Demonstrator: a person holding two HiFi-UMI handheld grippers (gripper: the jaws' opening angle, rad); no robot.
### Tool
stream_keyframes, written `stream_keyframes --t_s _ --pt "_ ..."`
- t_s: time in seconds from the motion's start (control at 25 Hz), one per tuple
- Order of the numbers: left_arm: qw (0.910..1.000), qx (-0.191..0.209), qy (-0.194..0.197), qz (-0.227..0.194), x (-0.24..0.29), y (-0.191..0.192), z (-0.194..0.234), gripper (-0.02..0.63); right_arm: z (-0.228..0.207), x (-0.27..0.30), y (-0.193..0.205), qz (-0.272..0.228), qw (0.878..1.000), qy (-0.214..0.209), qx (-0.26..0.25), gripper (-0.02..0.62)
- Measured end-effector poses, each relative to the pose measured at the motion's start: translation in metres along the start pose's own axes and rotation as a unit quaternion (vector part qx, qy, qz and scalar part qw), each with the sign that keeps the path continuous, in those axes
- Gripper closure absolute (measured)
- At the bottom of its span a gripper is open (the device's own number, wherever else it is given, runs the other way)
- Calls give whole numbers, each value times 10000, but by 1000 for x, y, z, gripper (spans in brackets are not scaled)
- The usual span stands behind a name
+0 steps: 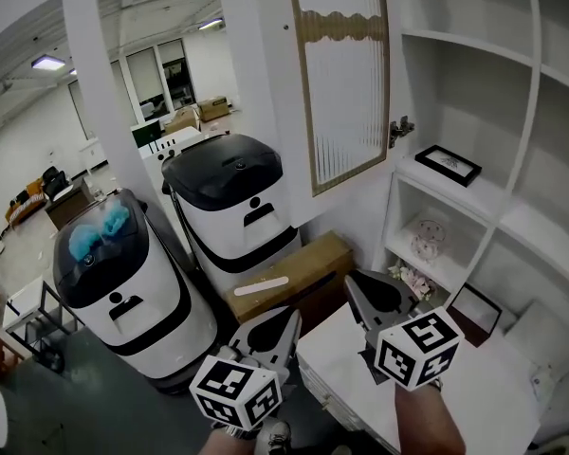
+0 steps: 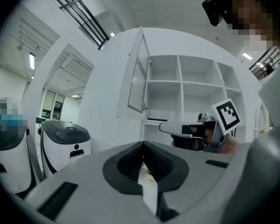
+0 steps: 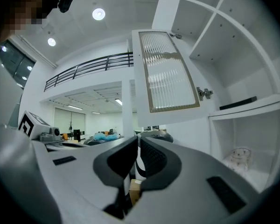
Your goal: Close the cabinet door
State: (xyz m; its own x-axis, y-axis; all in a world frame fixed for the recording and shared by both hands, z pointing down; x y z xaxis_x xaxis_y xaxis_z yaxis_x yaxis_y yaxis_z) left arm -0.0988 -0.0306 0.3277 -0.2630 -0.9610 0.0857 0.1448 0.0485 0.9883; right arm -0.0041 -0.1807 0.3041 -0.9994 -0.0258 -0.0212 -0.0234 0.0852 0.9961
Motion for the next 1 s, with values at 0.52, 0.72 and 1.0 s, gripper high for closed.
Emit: stream_keyframes --t_s 0.52,0.72,1.0 --pt "9966 66 803 156 41 -17 86 601 10 86 -13 -157 9956 911 -165 474" --pt "9934 78 1131 161 54 -19 108 601 14 109 -20 -246 9895 1377 -355 456" --pt "9882 139 1522 126 68 -26 129 601 17 131 -22 -215 9798 1897 -592 426"
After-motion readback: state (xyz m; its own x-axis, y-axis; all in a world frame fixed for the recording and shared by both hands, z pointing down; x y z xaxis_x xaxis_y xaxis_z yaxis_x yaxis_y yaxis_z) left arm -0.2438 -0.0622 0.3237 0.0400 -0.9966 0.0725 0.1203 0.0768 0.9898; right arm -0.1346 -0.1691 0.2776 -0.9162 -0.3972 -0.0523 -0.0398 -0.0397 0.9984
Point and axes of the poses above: the fingertips, and each gripper's own axes: x forward along the fingers, z to its left, y out of its underside, the point moved 7 cm from there along -x, backward along the fingers, and after that the axes turned 6 degrees about -y, right-handed, at the moved point
